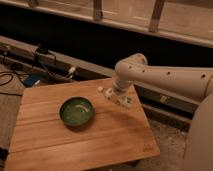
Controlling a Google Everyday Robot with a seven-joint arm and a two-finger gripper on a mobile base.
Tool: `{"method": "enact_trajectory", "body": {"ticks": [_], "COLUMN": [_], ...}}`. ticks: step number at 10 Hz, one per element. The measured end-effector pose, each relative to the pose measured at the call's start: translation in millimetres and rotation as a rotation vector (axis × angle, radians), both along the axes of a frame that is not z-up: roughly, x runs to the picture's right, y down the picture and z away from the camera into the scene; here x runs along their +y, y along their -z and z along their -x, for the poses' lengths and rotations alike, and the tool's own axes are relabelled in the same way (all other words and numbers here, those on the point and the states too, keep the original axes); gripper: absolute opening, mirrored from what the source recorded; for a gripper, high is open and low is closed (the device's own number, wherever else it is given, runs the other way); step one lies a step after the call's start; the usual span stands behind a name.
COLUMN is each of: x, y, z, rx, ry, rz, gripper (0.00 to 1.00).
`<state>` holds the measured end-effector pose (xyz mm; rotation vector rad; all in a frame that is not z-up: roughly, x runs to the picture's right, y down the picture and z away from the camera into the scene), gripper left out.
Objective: Place the bottle in the ceramic bowl
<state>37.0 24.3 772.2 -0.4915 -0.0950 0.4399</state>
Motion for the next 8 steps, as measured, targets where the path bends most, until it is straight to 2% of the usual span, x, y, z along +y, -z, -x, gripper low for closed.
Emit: {"method": "enact_trajectory", "body": {"ticks": [2, 4, 8], "x": [-12, -11, 26], "y": [0.2, 6.4, 35.7], "z": [36, 81, 164], "rx": [-0.05, -0.118, -0.259], "ry": [0.068, 0.146, 0.284], "rz": [-0.02, -0.03, -0.015], "gripper": [0.0, 0.0, 0.0]}}
